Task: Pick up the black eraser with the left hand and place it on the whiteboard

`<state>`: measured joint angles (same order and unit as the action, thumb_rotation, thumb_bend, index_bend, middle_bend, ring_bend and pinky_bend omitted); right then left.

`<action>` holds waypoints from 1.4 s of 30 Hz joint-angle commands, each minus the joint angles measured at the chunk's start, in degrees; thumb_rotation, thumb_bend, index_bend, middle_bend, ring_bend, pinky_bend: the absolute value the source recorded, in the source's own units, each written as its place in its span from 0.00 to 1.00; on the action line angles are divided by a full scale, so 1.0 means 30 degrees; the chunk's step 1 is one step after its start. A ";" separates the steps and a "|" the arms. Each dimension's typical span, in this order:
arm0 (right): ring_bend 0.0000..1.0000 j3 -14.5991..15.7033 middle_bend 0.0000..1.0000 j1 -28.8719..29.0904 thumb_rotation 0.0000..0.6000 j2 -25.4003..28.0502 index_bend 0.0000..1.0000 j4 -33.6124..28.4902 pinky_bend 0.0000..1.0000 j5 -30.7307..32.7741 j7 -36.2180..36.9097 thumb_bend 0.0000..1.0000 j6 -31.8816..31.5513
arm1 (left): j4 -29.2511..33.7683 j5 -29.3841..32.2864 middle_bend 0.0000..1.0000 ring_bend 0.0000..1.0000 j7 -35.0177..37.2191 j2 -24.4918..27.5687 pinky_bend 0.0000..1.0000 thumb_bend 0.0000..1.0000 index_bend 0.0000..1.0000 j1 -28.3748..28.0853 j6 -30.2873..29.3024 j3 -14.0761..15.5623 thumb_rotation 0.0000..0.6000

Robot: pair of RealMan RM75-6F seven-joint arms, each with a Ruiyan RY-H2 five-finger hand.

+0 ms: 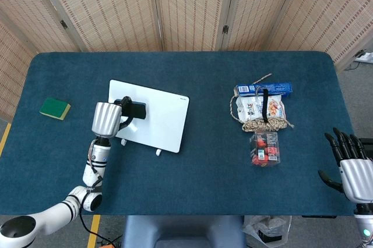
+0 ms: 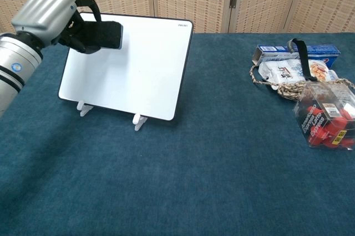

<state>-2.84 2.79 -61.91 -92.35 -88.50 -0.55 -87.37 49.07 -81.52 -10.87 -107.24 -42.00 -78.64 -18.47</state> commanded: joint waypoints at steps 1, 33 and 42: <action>0.00 0.0009 0.00 -0.0015 1.00 0.0018 0.00 0.0001 0.00 -0.0028 0.0053 0.27 -0.0025 | -0.0657 0.0043 1.00 1.00 0.0200 -0.0502 1.00 0.26 0.64 -0.0382 0.0119 0.0085 1.00; 0.00 0.0016 0.00 -0.0192 1.00 0.0030 0.00 -0.0002 0.00 -0.0052 0.0074 0.27 -0.0225 | -0.2215 0.0358 1.00 1.00 0.0847 -0.1688 1.00 0.25 0.24 -0.0941 0.0126 0.0796 1.00; 0.00 0.0019 0.00 -0.0264 1.00 -0.0080 0.00 -0.0047 0.00 -0.0154 -0.0244 0.27 -0.0405 | 0.8158 -0.0455 1.00 0.97 -0.2886 0.4792 1.00 0.24 0.19 0.3696 -0.1783 0.4403 1.00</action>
<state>-2.79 2.03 -62.11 -92.48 -88.92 -1.24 -88.53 58.92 -81.92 -12.94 -103.58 -38.29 -81.39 -11.32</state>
